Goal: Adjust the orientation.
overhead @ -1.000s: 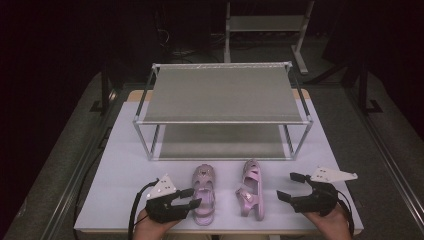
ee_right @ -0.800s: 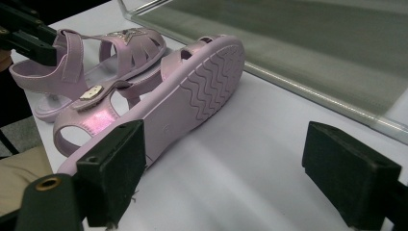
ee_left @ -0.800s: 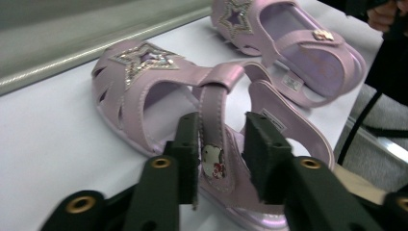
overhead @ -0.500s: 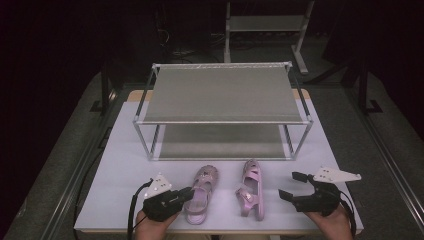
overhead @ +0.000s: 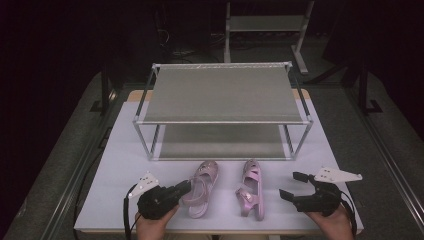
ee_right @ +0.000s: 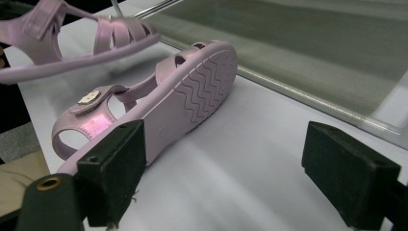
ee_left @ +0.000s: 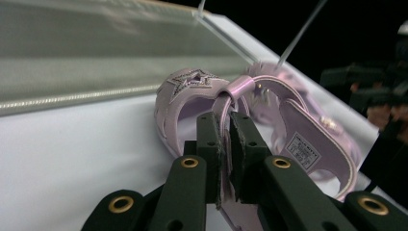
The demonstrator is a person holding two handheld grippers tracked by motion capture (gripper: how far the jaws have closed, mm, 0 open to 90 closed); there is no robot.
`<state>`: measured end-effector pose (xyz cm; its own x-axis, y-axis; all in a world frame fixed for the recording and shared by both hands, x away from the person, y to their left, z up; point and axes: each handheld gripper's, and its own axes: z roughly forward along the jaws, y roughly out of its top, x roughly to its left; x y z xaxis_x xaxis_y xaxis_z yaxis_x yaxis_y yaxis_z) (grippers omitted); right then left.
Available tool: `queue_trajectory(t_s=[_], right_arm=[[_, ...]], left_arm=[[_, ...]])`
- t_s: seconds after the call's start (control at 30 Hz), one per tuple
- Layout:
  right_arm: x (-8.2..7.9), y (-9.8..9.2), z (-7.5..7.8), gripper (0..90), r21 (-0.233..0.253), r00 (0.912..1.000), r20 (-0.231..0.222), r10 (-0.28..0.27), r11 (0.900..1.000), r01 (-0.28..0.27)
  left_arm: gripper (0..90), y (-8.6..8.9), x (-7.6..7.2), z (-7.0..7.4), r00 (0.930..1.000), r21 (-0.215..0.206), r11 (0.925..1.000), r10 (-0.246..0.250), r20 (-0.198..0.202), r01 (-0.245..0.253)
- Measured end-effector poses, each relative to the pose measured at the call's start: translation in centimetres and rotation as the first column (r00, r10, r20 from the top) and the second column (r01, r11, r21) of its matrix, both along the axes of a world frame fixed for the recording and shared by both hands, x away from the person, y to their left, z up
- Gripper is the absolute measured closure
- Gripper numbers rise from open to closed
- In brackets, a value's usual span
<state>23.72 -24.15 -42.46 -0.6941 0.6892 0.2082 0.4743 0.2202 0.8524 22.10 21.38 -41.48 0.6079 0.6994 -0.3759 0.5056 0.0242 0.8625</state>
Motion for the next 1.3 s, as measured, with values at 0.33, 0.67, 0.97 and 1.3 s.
queue_trajectory(t_s=[0.33,0.67,0.97,1.3], right_arm=[[0.0,-0.1,-0.1,15.3,0.004,1.0,-0.004,-0.004,1.0,0.004],[0.0,-0.1,-0.1,15.2,0.006,1.0,-0.005,-0.002,1.0,0.002],[0.1,-0.1,-0.3,15.2,0.009,0.9999,-0.013,0.008,1.0,-0.008],[0.2,-0.1,-0.4,15.2,0.012,0.9997,-0.02,0.011,1.0,-0.011]], left_arm=[[83.8,-0.3,2.3,0.1,0.998,-0.095,0.9941,0.055,0.03,-0.052],[83.8,-1.3,5.3,-0.5,0.9957,-0.135,0.9875,0.086,0.034,-0.081],[83.8,-1.6,8.3,-1.1,0.9912,-0.154,0.9807,0.127,0.036,-0.12],[83.8,-2.1,11.0,-2.3,0.9849,-0.192,0.9676,0.171,0.024,-0.164]])
